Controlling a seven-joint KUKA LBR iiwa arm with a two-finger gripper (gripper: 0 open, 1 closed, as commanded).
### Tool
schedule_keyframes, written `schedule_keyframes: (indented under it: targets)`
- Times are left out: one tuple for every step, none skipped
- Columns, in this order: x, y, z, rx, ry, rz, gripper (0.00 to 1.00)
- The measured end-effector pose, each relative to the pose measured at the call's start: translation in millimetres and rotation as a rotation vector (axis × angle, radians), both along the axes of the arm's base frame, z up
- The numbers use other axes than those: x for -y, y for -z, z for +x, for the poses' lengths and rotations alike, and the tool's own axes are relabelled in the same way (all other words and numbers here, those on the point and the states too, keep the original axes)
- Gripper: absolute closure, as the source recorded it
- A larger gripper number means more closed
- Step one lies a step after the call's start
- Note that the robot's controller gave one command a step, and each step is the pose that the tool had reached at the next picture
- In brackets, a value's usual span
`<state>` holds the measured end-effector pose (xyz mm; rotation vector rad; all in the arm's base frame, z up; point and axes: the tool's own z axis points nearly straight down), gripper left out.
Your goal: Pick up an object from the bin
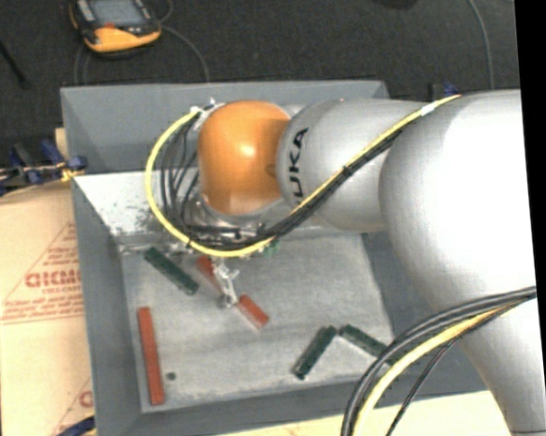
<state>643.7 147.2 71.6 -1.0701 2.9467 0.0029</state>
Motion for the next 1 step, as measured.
schedule_keyframes:
  targets:
    - [0.2,0.0,0.0,-0.001,0.003,0.000,1.00]
